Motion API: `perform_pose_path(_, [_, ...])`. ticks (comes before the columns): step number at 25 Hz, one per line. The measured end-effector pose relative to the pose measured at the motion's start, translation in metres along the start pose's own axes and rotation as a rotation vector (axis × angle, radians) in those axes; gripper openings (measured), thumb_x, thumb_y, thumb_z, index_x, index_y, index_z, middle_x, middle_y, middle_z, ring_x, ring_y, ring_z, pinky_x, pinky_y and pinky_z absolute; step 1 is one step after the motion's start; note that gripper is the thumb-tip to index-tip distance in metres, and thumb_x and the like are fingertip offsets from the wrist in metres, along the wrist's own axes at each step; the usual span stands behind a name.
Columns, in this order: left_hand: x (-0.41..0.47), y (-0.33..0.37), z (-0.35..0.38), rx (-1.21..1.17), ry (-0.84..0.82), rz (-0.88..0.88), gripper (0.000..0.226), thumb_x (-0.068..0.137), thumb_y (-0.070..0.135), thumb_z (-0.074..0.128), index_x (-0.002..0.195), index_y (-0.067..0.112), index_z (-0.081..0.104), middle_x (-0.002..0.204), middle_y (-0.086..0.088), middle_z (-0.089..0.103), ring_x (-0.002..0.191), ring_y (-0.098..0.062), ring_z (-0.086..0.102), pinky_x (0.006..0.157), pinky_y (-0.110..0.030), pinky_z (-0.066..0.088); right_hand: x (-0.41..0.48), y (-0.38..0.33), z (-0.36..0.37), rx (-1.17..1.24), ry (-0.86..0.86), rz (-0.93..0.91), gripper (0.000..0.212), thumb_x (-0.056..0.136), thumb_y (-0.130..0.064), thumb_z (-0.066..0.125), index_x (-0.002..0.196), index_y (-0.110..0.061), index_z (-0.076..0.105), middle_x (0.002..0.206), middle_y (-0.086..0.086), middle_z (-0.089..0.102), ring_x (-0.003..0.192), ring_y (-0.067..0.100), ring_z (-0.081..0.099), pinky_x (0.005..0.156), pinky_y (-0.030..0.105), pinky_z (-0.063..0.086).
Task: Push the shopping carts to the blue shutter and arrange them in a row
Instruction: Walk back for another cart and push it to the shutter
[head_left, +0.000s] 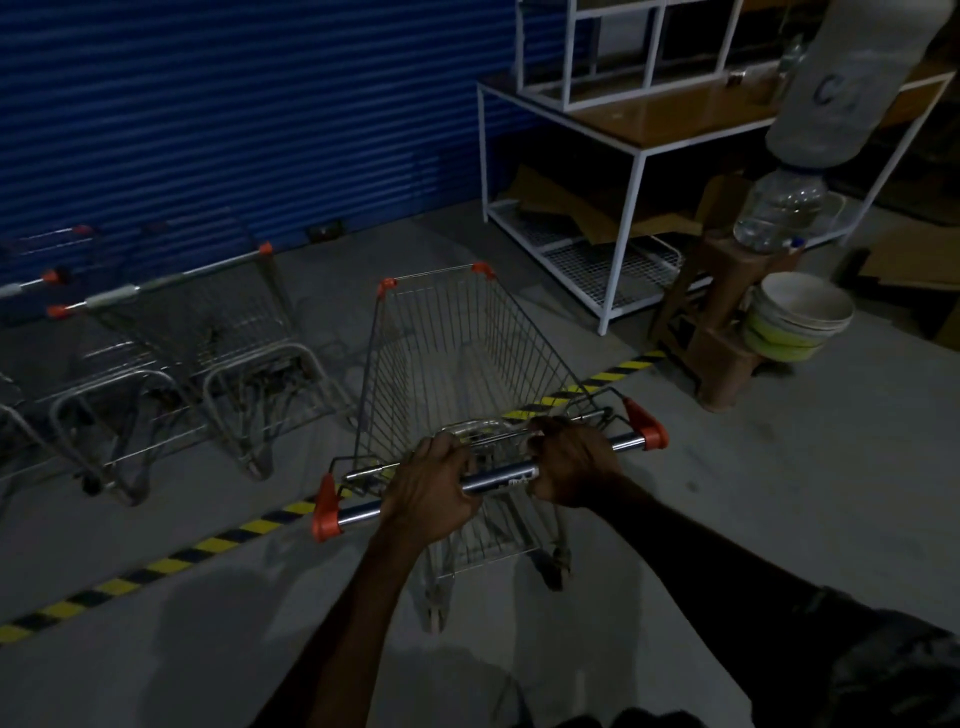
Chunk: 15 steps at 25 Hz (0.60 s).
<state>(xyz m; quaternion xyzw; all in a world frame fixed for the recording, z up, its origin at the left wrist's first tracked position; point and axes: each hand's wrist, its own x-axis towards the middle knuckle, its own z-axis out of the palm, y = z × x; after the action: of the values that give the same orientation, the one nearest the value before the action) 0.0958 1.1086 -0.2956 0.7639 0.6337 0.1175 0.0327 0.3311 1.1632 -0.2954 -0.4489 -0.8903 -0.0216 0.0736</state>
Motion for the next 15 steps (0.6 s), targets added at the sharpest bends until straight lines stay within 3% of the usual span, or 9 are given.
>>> perform_pose_path(4, [0.070,-0.021,0.011,-0.070,-0.006,-0.065,0.042,0.067,0.051,0.076,0.099,0.026,0.066,0.137,0.004,0.056,0.111,-0.022,0.062,0.084,-0.034,0.055,0.062,0.044,0.025,0.009,0.213,-0.110,0.036,0.084,-0.033,0.046,0.082,-0.010,0.074,0.102,0.015,0.074,0.084,0.035,0.071,0.067,0.039,0.055])
perform_pose_path(6, [0.108,-0.029,0.010,-0.065,-0.061,-0.096,0.047,0.071,0.055,0.070,0.108,0.027,0.066,0.132,0.005,0.061,0.113,-0.021,0.064,0.085,-0.033,0.055,0.095,0.064,0.022,0.029,0.098,-0.074,0.028,0.076,-0.035,0.059,0.081,-0.014,0.076,0.097,0.009,0.075,0.082,0.029,0.072,0.065,0.035,0.056])
perform_pose_path(8, [0.149,-0.035,0.009,-0.075,-0.098,-0.133,0.062,0.073,0.057,0.068,0.126,0.025,0.063,0.135,0.003,0.062,0.119,-0.022,0.062,0.093,-0.035,0.054,0.135,0.086,0.018,0.099,-0.082,0.052,0.033,0.052,-0.045,0.075,0.077,-0.024,0.078,0.091,0.000,0.077,0.077,0.019,0.074,0.061,0.029,0.057])
perform_pose_path(10, [0.187,-0.043,0.008,-0.086,-0.110,-0.172,0.074,0.073,0.060,0.068,0.137,0.024,0.056,0.139,0.000,0.060,0.123,-0.023,0.059,0.098,-0.034,0.052,0.174,0.110,0.021,0.051,-0.159,0.069,0.045,0.051,-0.046,0.064,0.087,-0.023,0.079,0.108,0.002,0.076,0.091,0.024,0.074,0.070,0.036,0.059])
perform_pose_path(12, [0.224,-0.052,0.009,-0.093,-0.129,-0.196,0.084,0.071,0.063,0.067,0.144,0.024,0.050,0.142,-0.001,0.058,0.125,-0.023,0.058,0.099,-0.033,0.050,0.210,0.128,0.018,0.022,-0.171,0.088,0.062,0.061,-0.049,0.046,0.111,-0.025,0.073,0.133,0.000,0.066,0.113,0.027,0.067,0.090,0.039,0.053])
perform_pose_path(15, [0.275,-0.066,0.013,-0.094,-0.139,-0.233,0.088,0.068,0.062,0.065,0.147,0.025,0.046,0.142,-0.002,0.059,0.123,-0.022,0.059,0.099,-0.033,0.051,0.258,0.156,0.017,0.044,-0.201,0.028,0.060,0.067,-0.048,0.047,0.117,-0.025,0.072,0.147,-0.001,0.054,0.129,0.026,0.056,0.103,0.038,0.046])
